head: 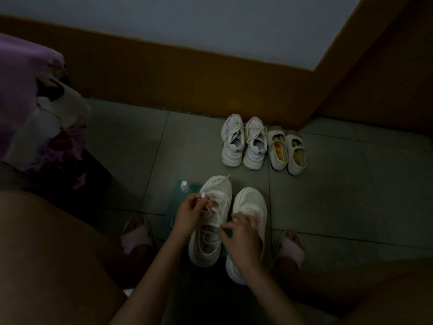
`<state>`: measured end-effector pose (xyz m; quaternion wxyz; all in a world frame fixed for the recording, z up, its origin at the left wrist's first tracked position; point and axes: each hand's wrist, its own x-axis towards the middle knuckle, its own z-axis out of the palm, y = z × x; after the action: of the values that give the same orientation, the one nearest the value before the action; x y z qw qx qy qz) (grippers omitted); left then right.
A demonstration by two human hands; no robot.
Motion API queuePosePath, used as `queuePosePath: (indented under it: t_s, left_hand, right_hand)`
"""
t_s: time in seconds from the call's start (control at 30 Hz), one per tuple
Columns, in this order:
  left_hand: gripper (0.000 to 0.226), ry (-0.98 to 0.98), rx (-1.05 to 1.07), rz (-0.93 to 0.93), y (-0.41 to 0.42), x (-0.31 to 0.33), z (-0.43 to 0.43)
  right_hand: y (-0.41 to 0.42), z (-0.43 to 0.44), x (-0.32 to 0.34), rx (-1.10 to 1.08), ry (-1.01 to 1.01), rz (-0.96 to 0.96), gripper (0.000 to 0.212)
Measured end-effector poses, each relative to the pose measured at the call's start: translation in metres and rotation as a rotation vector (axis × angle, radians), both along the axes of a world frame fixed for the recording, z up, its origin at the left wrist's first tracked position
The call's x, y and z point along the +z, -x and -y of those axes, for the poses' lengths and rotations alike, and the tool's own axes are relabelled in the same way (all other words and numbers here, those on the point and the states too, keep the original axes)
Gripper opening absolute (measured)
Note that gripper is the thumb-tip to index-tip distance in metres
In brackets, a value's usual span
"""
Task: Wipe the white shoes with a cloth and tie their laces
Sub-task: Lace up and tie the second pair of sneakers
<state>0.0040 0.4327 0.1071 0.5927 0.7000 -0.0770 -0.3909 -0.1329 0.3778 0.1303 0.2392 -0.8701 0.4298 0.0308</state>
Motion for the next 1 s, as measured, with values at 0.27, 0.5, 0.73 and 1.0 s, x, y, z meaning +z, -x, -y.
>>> queuePosePath:
  t_s: [0.27, 0.5, 0.73, 1.0]
  left_hand:
    - [0.015, 0.002, 0.005, 0.024, 0.004, -0.003, -0.008]
    - [0.013, 0.014, -0.016, 0.049, 0.007, 0.003, -0.011]
    - [0.016, 0.034, -0.019, 0.049, 0.007, 0.003, -0.012]
    - [0.024, 0.039, -0.245, 0.204, 0.006, 0.007, -0.005]
  right_hand:
    - [-0.009, -0.033, -0.007, 0.031, 0.17, -0.227, 0.058]
    - [-0.02, -0.031, -0.018, -0.107, 0.174, -0.187, 0.029]
    - [-0.018, -0.026, -0.011, -0.297, 0.002, 0.153, 0.006]
    - [-0.031, 0.011, 0.053, -0.517, -0.767, 0.596, 0.012]
